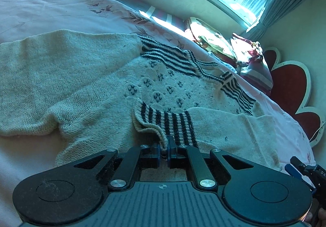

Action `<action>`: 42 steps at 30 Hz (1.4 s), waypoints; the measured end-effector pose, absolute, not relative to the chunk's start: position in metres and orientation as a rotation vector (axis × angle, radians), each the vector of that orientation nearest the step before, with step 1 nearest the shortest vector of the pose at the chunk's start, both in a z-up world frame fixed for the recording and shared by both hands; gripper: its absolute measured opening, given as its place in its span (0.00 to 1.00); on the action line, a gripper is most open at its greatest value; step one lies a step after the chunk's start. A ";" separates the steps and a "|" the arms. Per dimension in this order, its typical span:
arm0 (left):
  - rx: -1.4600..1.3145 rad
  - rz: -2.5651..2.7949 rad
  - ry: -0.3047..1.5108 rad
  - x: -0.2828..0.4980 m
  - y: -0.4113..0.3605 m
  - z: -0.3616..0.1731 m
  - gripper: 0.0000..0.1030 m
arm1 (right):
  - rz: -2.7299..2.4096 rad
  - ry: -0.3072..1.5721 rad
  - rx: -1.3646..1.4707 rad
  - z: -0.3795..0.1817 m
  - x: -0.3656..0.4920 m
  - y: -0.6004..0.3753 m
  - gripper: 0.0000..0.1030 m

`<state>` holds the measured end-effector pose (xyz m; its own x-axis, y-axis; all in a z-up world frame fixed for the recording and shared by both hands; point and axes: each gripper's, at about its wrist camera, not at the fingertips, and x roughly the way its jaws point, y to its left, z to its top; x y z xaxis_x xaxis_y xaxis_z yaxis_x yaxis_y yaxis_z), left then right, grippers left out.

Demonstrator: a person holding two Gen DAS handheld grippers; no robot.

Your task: Fold small clothes

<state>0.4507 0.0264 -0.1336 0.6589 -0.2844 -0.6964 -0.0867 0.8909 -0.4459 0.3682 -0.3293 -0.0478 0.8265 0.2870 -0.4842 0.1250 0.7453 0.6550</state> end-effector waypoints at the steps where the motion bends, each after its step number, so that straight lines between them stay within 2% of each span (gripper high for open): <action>1: -0.469 -0.118 0.851 0.450 0.026 -0.133 0.06 | 0.117 0.652 0.688 -0.052 0.383 -0.325 0.29; 3: -0.466 -0.120 0.852 0.451 0.026 -0.133 0.06 | 0.140 0.693 0.580 -0.055 0.398 -0.314 0.32; 6: -0.463 -0.126 0.855 0.451 0.026 -0.133 0.06 | 0.135 0.720 0.430 -0.054 0.406 -0.297 0.17; 7: -0.452 -0.127 0.849 0.450 0.025 -0.132 0.06 | 0.119 0.711 0.434 -0.052 0.405 -0.295 0.13; 12: -0.290 -0.116 0.813 0.448 0.006 -0.128 0.06 | 0.078 0.680 0.627 -0.075 0.400 -0.318 0.09; 14: -0.256 -0.120 0.802 0.446 0.004 -0.127 0.06 | 0.059 0.669 0.701 -0.080 0.385 -0.327 0.09; 18: -0.258 -0.125 0.813 0.448 0.006 -0.129 0.06 | 0.028 0.667 0.676 -0.075 0.380 -0.323 0.09; 20: -0.252 -0.139 0.818 0.449 0.006 -0.130 0.06 | -0.012 0.666 0.553 -0.065 0.382 -0.311 0.12; 21: -0.244 -0.145 0.818 0.449 0.007 -0.129 0.06 | -0.038 0.648 0.493 -0.057 0.381 -0.305 0.19; 22: -0.242 -0.141 0.815 0.448 0.009 -0.126 0.06 | -0.030 0.615 0.465 -0.048 0.379 -0.301 0.19; 23: -0.249 -0.114 0.805 0.445 0.013 -0.124 0.18 | -0.016 0.594 0.447 -0.040 0.379 -0.299 0.19; 24: -0.254 -0.066 0.789 0.441 0.018 -0.120 0.45 | -0.012 0.585 0.422 -0.034 0.379 -0.296 0.18; 25: -0.259 -0.034 0.747 0.433 0.025 -0.115 0.58 | -0.002 0.578 0.392 -0.028 0.379 -0.291 0.18; 26: -0.256 -0.006 0.697 0.426 0.030 -0.109 0.65 | 0.013 0.574 0.377 -0.025 0.377 -0.288 0.18; 29: -0.261 -0.019 0.649 0.417 0.033 -0.097 0.64 | 0.056 0.585 0.292 -0.023 0.372 -0.276 0.17; 31: -0.244 -0.122 0.629 0.419 0.016 -0.094 0.55 | 0.067 0.618 0.259 -0.033 0.373 -0.270 0.14; 34: -0.186 -0.183 0.695 0.436 -0.016 -0.109 0.55 | 0.022 0.690 0.254 -0.055 0.377 -0.269 0.10; 35: -0.171 -0.164 0.779 0.446 -0.020 -0.123 0.56 | 0.023 0.682 0.261 -0.055 0.377 -0.270 0.10; 36: -0.142 -0.161 0.754 0.444 -0.023 -0.129 0.58 | 0.021 0.690 0.265 -0.053 0.377 -0.269 0.11; 38: -0.152 -0.164 0.768 0.436 -0.016 -0.119 0.58 | 0.023 0.676 0.277 -0.043 0.373 -0.269 0.18; 40: -0.221 -0.111 0.681 0.413 0.015 -0.102 0.61 | 0.030 0.624 0.282 -0.032 0.361 -0.269 0.29; 42: -0.280 0.001 0.612 0.385 0.065 -0.090 0.80 | 0.035 0.631 0.311 -0.030 0.355 -0.271 0.29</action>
<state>0.3854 0.0650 -0.0899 0.8195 -0.0819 -0.5671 -0.0829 0.9624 -0.2588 0.3553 -0.2705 -0.0296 0.8087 0.1260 -0.5745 0.0622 0.9530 0.2965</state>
